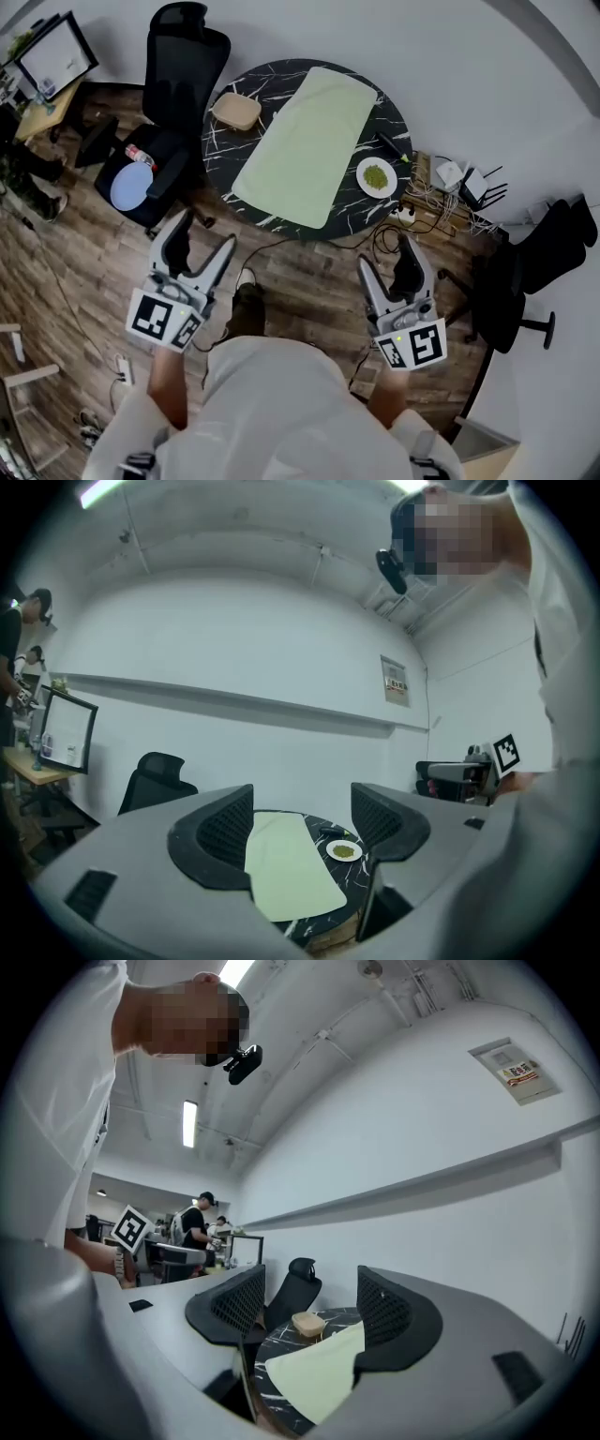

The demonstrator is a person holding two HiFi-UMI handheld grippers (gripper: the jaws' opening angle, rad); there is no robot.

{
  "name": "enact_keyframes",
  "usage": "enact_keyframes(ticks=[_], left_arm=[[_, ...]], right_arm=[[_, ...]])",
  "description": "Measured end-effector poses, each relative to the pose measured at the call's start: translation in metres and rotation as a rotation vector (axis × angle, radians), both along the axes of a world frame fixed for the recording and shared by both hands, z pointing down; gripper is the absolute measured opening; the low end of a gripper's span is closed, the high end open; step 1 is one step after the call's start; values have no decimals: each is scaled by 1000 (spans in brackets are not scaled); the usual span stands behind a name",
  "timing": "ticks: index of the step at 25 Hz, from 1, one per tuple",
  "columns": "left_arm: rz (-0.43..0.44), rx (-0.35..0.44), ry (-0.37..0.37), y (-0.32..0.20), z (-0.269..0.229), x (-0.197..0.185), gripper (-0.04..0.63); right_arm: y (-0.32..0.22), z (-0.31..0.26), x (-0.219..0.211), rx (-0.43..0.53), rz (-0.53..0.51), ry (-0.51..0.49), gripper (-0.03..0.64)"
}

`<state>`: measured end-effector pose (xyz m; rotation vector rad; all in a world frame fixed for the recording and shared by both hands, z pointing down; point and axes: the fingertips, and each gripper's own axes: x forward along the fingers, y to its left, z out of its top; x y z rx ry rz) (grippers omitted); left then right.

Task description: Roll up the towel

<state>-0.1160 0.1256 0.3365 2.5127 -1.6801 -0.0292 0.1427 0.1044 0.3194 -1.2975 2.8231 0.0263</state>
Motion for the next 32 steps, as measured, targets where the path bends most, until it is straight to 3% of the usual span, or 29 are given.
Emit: enact_keyframes(ticks=[4,9,15,22,26,32], left_arm=[[72,-30,-8,-54,12,-48,304],[131,-68,9,-103,24,-83,304],[178,-100,4,-136,38,-81,304],[188,-152,-78,-152,55,-72,304],[312,-257,-225,-158,108,-51,302],[639,-433,-644,-150,232,-25,226]], right_arm=[[-41,1,-59,-20,31,65,270],[-74,7,-95,-59,82,96,270],[-100,21,-100,-89,111,132,270],[-126,46,-101,-114,42,194,270],[-136,105,-97,-208,-20,382,268],[-105,265,-97,-416,-266,819,268]])
